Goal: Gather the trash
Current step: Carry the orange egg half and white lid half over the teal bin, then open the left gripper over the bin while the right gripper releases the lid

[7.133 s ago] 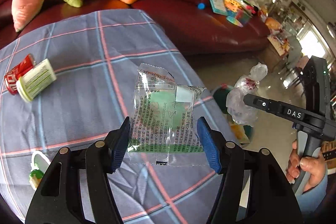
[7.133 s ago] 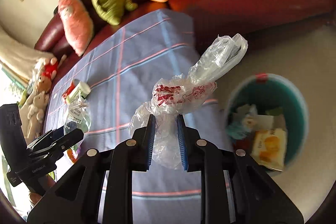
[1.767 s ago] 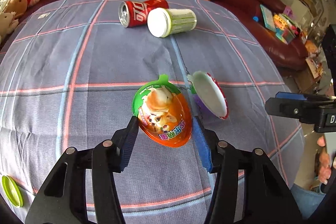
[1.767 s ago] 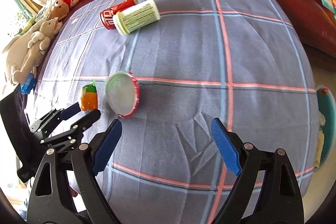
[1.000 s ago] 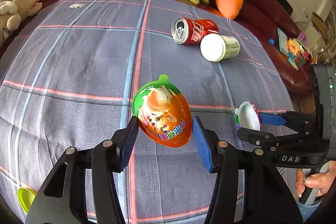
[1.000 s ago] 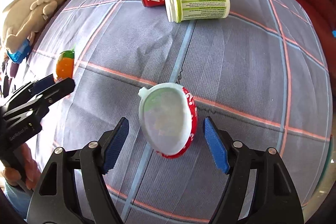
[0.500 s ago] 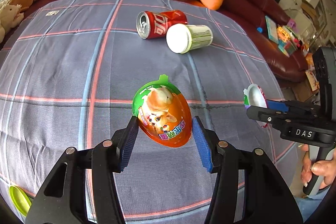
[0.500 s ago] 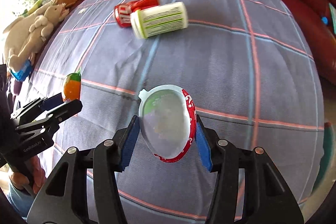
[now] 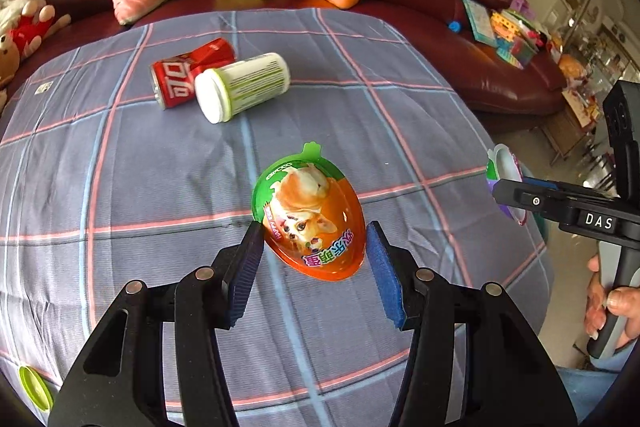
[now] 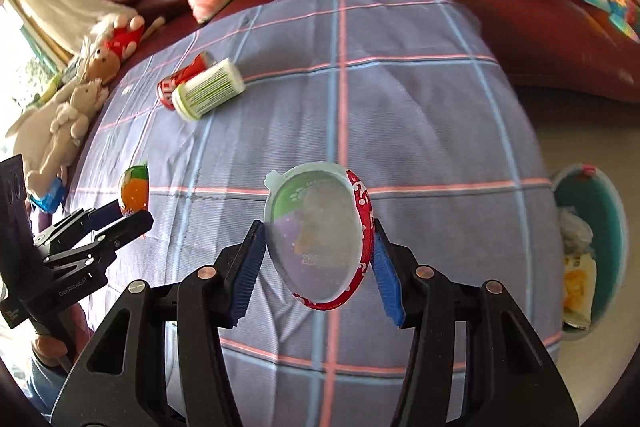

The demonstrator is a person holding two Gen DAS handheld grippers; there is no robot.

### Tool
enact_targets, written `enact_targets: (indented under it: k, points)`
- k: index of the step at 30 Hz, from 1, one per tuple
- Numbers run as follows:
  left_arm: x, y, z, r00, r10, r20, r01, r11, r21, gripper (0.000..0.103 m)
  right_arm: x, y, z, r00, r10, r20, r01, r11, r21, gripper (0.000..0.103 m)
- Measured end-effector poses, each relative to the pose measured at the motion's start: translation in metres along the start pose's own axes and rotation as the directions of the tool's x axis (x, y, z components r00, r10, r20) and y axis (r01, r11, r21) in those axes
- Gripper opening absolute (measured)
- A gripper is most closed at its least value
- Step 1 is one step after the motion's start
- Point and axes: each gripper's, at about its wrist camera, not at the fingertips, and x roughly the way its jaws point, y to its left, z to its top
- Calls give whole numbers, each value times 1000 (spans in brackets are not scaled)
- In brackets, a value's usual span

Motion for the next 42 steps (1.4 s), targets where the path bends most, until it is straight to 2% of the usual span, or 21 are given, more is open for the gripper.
enact_targets:
  k: [11, 16, 21, 30, 42]
  points:
    - [29, -113, 19, 996, -74, -59, 82, 983, 163, 54, -66, -110, -23, 991, -58, 121, 34, 981, 191, 50]
    - [45, -168, 26, 989, -119, -88, 137, 959, 247, 54, -103, -172, -44, 978, -126, 169, 71, 951, 302, 50]
    - [63, -225, 27, 982, -147, -121, 180, 928, 327, 54, -125, -220, -66, 968, -178, 180, 97, 918, 384, 50]
    - [94, -303, 26, 968, -167, -186, 232, 881, 412, 54, -124, -264, -83, 972, -167, 168, 75, 890, 449, 50]
    - [149, -366, 21, 944, -166, -286, 285, 848, 447, 54, -118, -309, -88, 975, -162, 153, 61, 855, 515, 50]
